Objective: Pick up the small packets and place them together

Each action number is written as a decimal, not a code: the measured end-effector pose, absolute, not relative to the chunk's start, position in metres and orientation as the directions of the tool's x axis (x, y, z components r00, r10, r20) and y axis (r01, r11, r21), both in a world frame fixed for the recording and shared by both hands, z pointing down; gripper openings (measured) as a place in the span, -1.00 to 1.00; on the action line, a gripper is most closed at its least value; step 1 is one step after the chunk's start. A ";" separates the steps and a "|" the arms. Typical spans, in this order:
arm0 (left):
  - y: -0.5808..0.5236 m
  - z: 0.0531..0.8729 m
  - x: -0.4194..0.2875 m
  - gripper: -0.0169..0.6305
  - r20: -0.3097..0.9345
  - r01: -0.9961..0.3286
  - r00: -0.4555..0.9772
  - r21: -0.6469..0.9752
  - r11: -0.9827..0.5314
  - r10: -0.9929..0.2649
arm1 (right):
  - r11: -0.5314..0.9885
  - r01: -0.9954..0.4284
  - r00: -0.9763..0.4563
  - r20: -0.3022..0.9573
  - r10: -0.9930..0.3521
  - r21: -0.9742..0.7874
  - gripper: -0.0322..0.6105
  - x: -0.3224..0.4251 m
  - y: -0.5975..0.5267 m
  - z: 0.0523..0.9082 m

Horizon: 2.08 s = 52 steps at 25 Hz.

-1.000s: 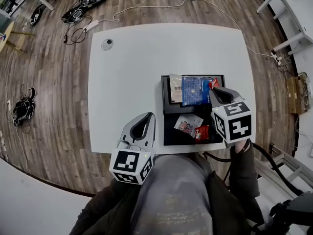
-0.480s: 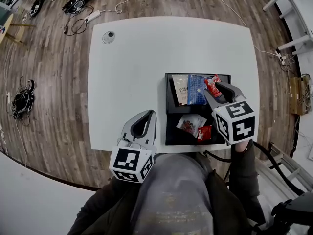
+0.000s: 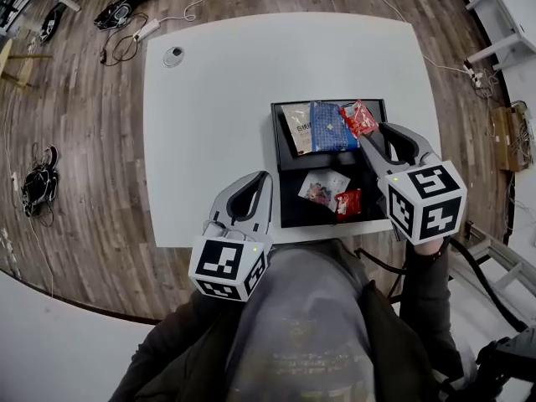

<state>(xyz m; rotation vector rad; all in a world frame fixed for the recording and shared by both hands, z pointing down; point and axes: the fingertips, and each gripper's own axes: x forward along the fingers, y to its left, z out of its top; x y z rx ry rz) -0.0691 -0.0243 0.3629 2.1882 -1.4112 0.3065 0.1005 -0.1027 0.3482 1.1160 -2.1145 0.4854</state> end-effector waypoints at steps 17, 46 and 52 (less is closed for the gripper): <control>0.009 0.369 -0.038 -0.93 0.478 -0.877 0.478 0.296 -0.378 -0.737 | 0.580 -0.782 -0.449 0.851 -0.272 -0.227 -0.41 0.097 -0.004 0.437; -0.003 0.383 -0.060 -0.93 0.506 -0.889 0.454 0.314 -0.333 -0.734 | 0.729 -0.665 -0.403 0.899 -0.170 -0.160 -0.89 0.070 0.007 0.498; 0.006 0.380 -0.064 -0.93 0.505 -0.895 0.442 0.309 -0.323 -0.741 | 0.746 -0.622 -0.498 0.856 -0.142 -0.238 -0.89 0.049 0.018 0.484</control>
